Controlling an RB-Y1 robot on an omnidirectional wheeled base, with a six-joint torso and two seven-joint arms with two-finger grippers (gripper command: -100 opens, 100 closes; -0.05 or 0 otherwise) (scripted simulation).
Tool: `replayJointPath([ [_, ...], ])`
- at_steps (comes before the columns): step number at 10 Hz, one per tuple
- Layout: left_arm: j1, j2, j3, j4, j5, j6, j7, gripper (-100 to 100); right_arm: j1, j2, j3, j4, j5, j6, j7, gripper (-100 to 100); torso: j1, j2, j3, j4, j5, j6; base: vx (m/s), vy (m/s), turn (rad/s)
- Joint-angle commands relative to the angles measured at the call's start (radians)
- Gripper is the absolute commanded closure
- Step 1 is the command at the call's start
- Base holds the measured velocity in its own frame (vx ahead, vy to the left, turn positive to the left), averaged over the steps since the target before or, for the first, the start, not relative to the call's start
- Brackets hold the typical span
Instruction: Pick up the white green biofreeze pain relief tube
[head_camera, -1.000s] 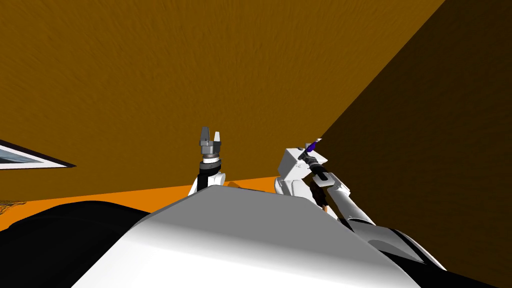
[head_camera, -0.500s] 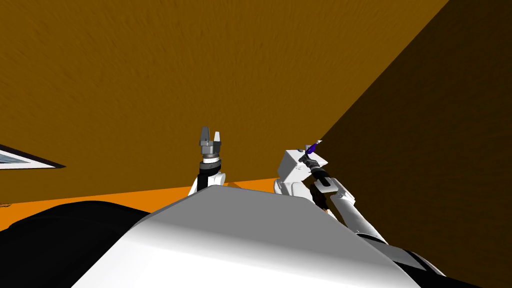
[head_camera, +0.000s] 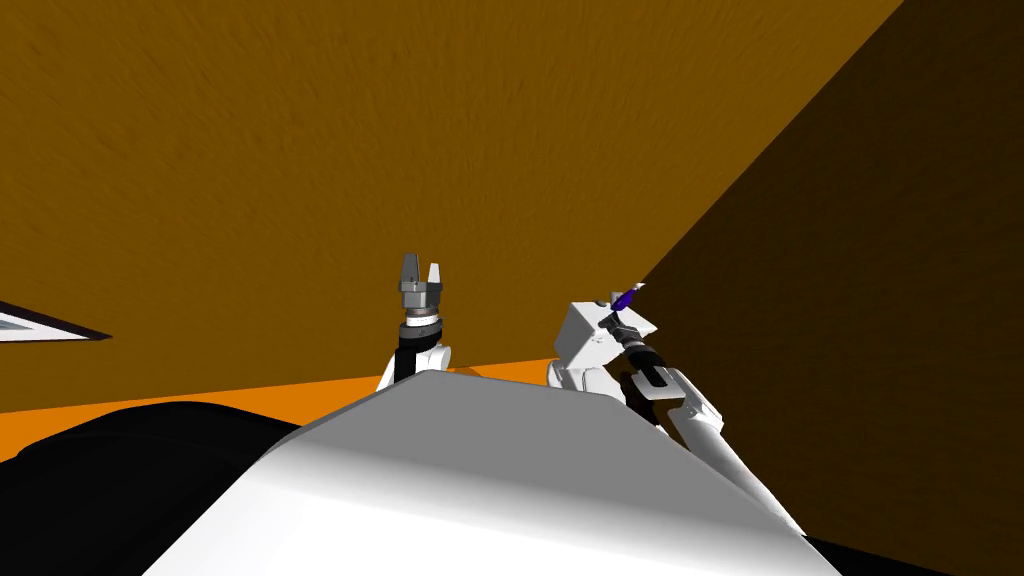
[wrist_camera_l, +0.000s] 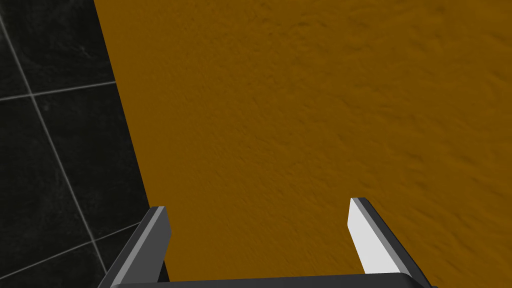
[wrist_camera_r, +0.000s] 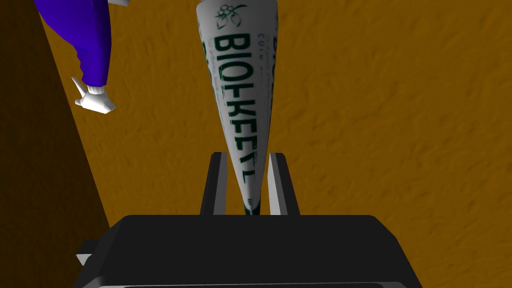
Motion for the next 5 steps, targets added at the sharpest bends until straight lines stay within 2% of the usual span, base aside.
replayJointPath([
  [1,0.0,0.0,0.0,0.0,0.0,0.0,0.0,0,0.023,-0.002,0.003,-0.049,-0.001,-0.001,-0.002,100,0.0,0.0,0.0,0.0,0.0,0.0,-0.002,-0.002,-0.011],
  [2,0.0,0.0,0.0,0.0,0.0,0.0,0.0,0,0.067,0.026,-0.049,-0.082,0.033,0.033,-0.023,100,0.002,0.002,0.001,0.0,0.0,-0.001,0.082,-0.034,0.02],
  [3,0.0,0.0,0.0,0.0,0.0,0.0,0.0,0,0.099,0.026,-0.049,-0.117,0.033,0.033,-0.023,100,-0.001,-0.002,-0.001,0.0,0.0,0.0,0.108,-0.042,-0.002],
  [5,0.0,0.0,0.0,0.0,0.0,0.0,0.0,0,0.16,0.026,-0.049,-0.176,0.033,0.033,-0.023,100,-0.001,-0.002,-0.001,-0.001,-0.001,0.0,0.035,-0.01,-0.002],
])
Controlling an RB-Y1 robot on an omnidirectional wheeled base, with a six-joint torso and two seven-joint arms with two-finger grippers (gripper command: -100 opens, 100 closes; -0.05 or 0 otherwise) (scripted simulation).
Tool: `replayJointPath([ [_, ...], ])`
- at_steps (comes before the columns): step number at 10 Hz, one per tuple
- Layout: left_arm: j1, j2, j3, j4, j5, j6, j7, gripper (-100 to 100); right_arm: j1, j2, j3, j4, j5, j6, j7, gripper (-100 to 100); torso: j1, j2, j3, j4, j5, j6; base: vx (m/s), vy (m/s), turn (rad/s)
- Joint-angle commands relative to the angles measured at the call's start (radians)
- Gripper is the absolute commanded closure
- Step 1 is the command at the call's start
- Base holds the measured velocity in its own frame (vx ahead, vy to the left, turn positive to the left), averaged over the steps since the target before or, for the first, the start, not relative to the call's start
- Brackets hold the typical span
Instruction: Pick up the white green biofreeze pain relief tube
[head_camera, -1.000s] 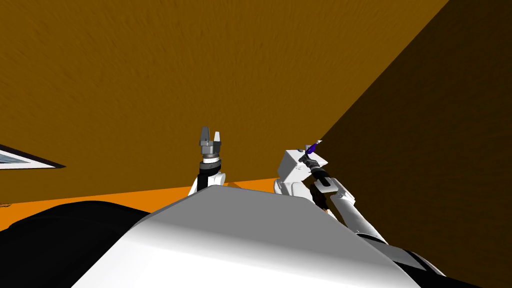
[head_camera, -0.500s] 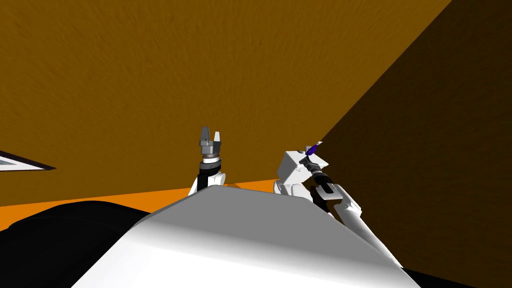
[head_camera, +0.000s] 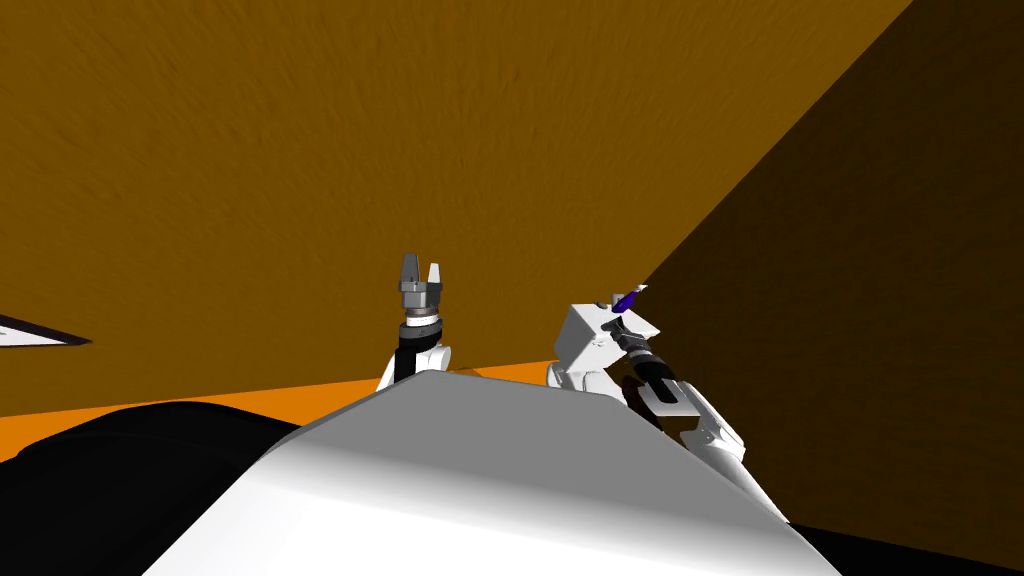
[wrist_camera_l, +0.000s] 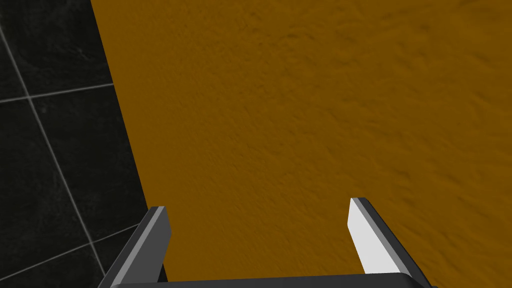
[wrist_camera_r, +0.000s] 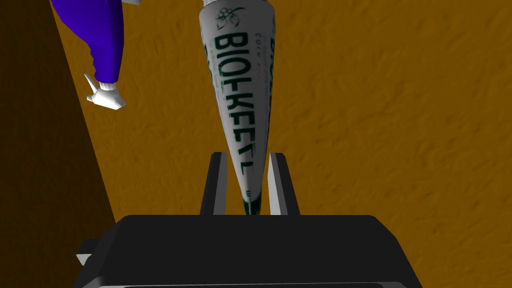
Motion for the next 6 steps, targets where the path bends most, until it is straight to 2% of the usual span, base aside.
replayJointPath([
  [1,0.0,0.0,0.0,0.0,0.0,0.0,0.0,0,0.022,-0.002,0.0,-0.05,-0.001,0.0,-0.001,100,0.0,0.0,0.0,0.0,0.0,0.0,-0.007,0.004,-0.004],
  [2,0.0,0.0,0.0,0.0,0.0,0.0,0.0,0,0.022,-0.002,0.0,-0.056,-0.001,0.0,-0.001,100,0.001,0.001,0.001,0.001,0.001,0.0,-0.01,0.004,0.001],
  [3,0.0,0.0,0.0,0.0,0.0,0.0,0.0,0,0.068,0.027,-0.05,-0.093,0.032,0.033,-0.022,100,0.002,0.002,0.002,0.001,0.001,-0.001,0.092,-0.044,0.016],
  [4,0.0,0.0,0.0,0.0,0.0,0.0,0.0,0,0.085,0.027,-0.052,-0.101,0.032,0.033,-0.022,100,-0.003,-0.002,-0.001,0.0,0.0,0.001,0.114,-0.049,-0.007],
  [6,0.0,0.0,0.0,0.0,0.0,0.0,0.0,0,0.148,0.027,-0.052,-0.161,0.032,0.033,-0.022,100,-0.002,-0.003,-0.001,0.0,0.0,0.001,0.039,-0.011,-0.001],
])
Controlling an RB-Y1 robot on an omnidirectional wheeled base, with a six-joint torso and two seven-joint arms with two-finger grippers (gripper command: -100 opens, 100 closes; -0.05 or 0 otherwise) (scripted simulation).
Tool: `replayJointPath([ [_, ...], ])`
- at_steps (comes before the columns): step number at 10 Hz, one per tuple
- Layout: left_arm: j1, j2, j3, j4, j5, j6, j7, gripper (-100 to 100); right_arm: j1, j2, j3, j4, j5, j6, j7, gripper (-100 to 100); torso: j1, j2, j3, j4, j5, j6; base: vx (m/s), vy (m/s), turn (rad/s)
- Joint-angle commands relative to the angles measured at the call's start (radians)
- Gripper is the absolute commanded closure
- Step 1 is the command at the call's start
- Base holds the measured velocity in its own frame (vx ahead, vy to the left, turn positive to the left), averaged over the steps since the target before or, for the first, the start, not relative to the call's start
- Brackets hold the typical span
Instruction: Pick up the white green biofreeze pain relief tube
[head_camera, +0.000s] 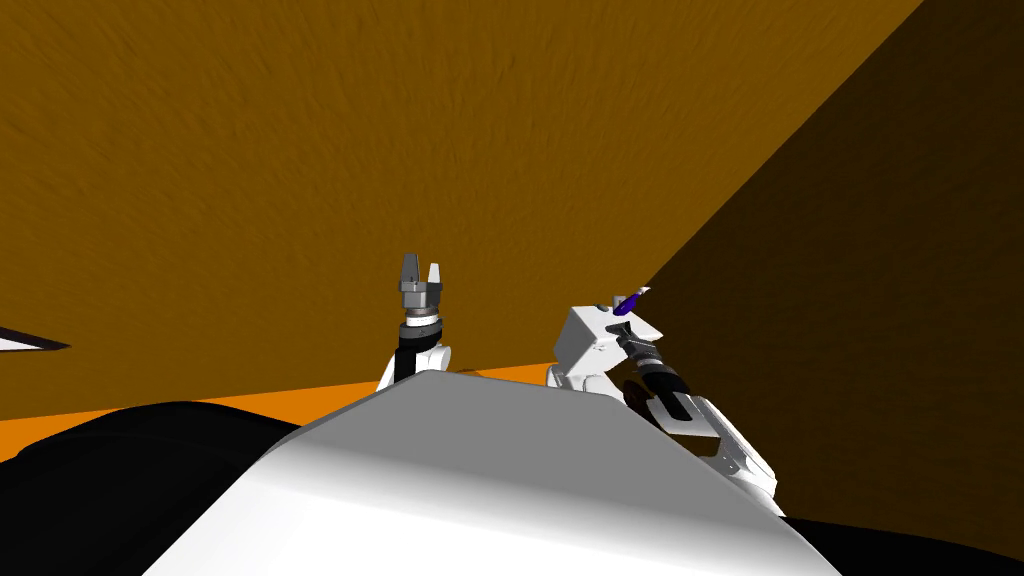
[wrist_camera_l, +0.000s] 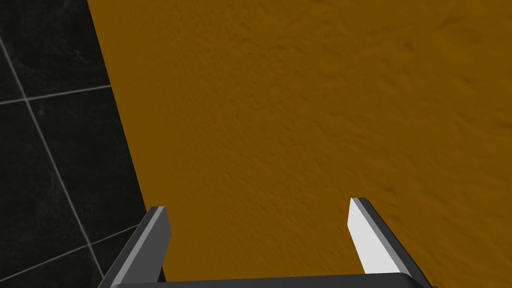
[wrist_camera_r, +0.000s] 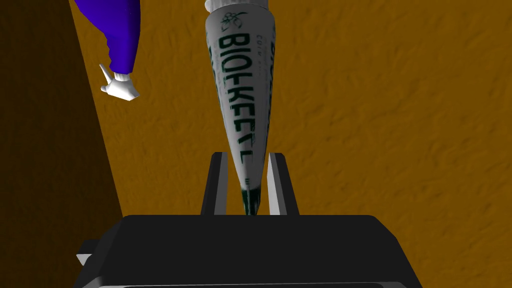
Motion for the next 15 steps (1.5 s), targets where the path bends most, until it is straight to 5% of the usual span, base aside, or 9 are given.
replayJointPath([
  [1,0.0,0.0,0.0,0.0,0.0,0.0,0.0,0,0.034,0.002,-0.001,-0.05,0.0,-0.003,0.001,100,0.0,0.0,0.0,0.0,0.0,0.0,-0.007,0.006,-0.003],
  [2,0.0,0.0,0.0,0.0,0.0,0.0,0.0,0,0.034,0.002,-0.001,-0.077,0.0,-0.003,0.001,100,0.001,0.002,0.001,0.001,0.001,0.0,-0.012,0.005,-0.005],
  [3,0.0,0.0,0.0,0.0,0.0,0.0,0.0,0,0.082,0.03,-0.05,-0.111,0.034,0.03,-0.02,100,0.002,0.002,0.002,0.001,0.001,-0.001,0.078,-0.011,0.024],
  [6,0.0,0.0,0.0,0.0,0.0,0.0,0.0,0,0.174,0.03,-0.053,-0.201,0.034,0.03,-0.02,100,-0.002,-0.002,-0.001,0.0,0.0,0.0,0.065,-0.031,-0.005],
  [8,0.0,0.0,0.0,0.0,0.0,0.0,0.0,0,0.174,0.03,-0.053,-0.243,0.034,0.03,-0.02,100,0.001,0.002,0.001,0.001,0.001,-0.001,-0.006,-0.002,0.0],
  [9,0.0,0.0,0.0,0.0,0.0,0.0,0.0,0,0.225,0.059,-0.106,-0.277,0.067,0.064,-0.041,100,0.002,0.002,0.002,0.001,0.002,-0.001,0.098,-0.025,0.016],
  [12,0.0,0.0,0.0,0.0,0.0,0.0,0.0,0,0.314,0.059,-0.106,-0.371,0.067,0.064,-0.041,100,0.0,-0.002,-0.001,0.0,0.001,-0.001,0.06,-0.025,-0.003],
  [14,0.0,0.0,0.0,0.0,0.0,0.0,0.0,0,0.317,0.059,-0.11,-0.387,0.065,0.063,-0.043,100,0.003,0.002,0.002,0.001,0.002,-0.001,0.0,0.0,0.0],
  [15,0.0,0.0,0.0,0.0,0.0,0.0,0.0,0,0.318,0.059,-0.111,-0.391,0.065,0.06,-0.043,0,0.003,0.002,0.002,0.001,0.002,-0.001,0.0,0.0,0.0],
])
